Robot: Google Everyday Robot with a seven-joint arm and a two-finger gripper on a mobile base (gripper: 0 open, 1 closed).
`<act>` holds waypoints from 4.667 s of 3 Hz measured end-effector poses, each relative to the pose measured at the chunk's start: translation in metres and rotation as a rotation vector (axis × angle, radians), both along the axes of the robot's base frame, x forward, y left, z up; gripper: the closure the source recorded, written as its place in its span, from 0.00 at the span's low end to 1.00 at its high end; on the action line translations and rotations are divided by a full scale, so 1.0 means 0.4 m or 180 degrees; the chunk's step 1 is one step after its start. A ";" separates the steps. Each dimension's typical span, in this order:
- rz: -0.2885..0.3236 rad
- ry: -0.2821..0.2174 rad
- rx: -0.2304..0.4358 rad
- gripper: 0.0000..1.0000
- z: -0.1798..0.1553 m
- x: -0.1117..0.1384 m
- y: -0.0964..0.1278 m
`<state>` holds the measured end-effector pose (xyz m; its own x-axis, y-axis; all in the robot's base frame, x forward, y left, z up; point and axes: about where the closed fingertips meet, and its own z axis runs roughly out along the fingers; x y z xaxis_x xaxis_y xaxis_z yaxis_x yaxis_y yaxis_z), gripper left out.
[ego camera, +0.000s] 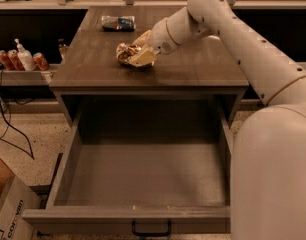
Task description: Place orange can into top drawer
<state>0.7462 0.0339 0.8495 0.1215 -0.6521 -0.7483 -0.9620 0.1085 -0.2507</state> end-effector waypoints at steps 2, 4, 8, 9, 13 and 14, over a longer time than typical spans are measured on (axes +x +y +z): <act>0.0000 0.0000 0.0000 0.37 0.003 0.000 0.000; 0.0086 -0.0107 -0.0123 0.00 0.032 -0.034 0.016; 0.0101 -0.0119 -0.0109 0.43 0.028 -0.041 0.019; 0.0091 -0.0099 -0.0072 0.72 0.022 -0.048 0.017; 0.0449 -0.0478 -0.0059 1.00 0.215 -0.252 0.038; 0.0463 -0.0260 0.0125 1.00 0.185 -0.367 -0.004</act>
Offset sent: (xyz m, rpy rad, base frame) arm -0.0137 0.0143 0.0294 -0.0847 -0.0616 0.0807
